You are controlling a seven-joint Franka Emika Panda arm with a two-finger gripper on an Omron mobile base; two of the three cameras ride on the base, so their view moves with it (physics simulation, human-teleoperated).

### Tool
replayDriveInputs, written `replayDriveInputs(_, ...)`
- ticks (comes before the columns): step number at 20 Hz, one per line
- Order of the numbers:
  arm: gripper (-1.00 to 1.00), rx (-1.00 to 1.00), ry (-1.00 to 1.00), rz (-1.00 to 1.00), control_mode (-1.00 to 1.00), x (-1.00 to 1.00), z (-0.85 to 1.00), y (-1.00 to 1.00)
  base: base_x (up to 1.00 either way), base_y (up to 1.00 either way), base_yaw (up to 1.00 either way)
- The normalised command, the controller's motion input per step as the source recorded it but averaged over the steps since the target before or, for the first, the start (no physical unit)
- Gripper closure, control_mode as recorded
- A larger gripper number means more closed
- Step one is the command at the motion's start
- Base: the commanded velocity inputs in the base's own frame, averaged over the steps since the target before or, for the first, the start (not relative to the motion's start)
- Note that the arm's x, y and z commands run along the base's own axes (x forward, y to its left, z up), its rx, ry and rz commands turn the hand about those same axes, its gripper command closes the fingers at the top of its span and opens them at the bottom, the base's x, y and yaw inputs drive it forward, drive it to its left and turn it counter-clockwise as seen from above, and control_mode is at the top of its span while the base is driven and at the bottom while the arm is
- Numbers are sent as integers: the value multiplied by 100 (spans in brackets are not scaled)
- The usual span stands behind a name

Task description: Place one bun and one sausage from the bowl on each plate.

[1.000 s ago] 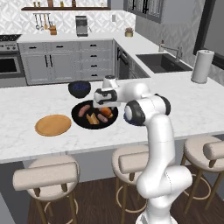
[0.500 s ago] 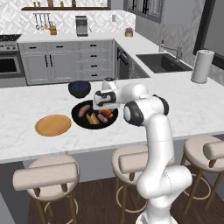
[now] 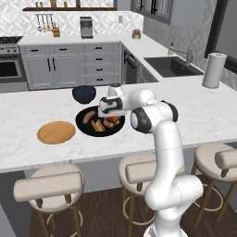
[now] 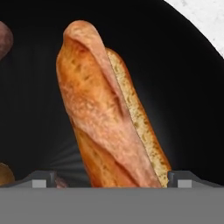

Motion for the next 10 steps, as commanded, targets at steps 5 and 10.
replayDriveInputs(5, -100, 0, 0, 0, -100, 0, 0, 0, 0, 0, 0)
replayDriveInputs(10, 100, 0, 0, 0, -100, 0, 0, 0, 0, 0, 0)
